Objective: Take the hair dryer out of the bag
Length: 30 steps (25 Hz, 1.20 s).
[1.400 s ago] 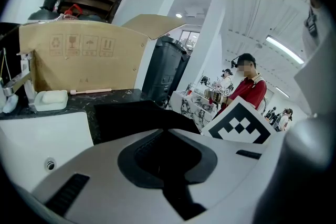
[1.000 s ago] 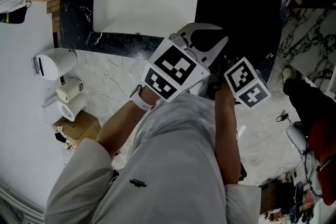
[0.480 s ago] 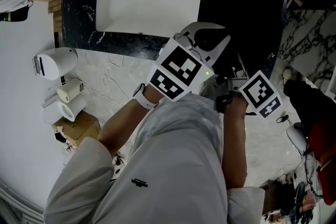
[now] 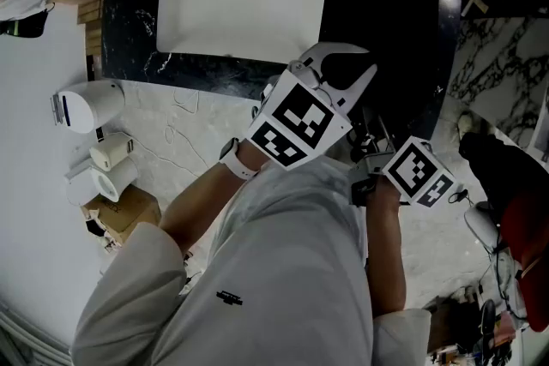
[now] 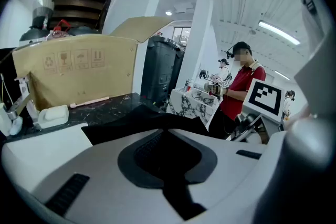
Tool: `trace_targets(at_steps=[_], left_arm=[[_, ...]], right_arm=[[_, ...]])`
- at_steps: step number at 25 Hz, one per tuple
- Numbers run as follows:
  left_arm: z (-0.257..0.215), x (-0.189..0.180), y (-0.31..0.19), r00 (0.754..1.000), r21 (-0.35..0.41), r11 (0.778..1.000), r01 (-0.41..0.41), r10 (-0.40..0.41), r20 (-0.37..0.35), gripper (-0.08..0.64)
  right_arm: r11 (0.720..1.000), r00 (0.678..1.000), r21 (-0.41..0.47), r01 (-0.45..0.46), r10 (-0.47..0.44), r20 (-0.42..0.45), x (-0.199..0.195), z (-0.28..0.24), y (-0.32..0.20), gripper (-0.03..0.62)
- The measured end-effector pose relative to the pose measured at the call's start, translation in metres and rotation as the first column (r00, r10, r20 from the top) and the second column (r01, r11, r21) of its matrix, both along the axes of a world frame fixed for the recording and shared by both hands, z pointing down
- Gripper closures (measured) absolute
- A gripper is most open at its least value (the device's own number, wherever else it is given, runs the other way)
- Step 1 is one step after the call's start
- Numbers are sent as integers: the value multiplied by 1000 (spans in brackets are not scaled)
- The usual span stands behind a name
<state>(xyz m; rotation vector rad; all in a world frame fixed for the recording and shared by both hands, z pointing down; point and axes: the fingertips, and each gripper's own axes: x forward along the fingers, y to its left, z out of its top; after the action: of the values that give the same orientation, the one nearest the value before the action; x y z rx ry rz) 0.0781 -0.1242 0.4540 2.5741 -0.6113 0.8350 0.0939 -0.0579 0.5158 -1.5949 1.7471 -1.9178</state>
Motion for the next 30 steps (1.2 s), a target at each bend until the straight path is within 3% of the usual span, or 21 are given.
trace_targets(at_steps=[5, 12, 20, 30], left_arm=[[0, 3, 8, 1000, 19, 1000, -19, 19, 17, 534], [-17, 6, 11, 999, 33, 999, 25, -24, -48, 534], [-19, 3, 8, 1000, 50, 998, 27, -26, -16, 532], [-22, -4, 3, 999, 77, 996, 37, -37, 9, 532]], right_arm=[[1000, 998, -19, -4, 5, 58, 0, -7, 14, 397], [992, 989, -58, 112, -117, -89, 0, 4, 39, 397], [990, 990, -28, 138, -139, -35, -6, -11, 56, 397], [986, 986, -11, 168, -168, -10, 18, -25, 77, 397]])
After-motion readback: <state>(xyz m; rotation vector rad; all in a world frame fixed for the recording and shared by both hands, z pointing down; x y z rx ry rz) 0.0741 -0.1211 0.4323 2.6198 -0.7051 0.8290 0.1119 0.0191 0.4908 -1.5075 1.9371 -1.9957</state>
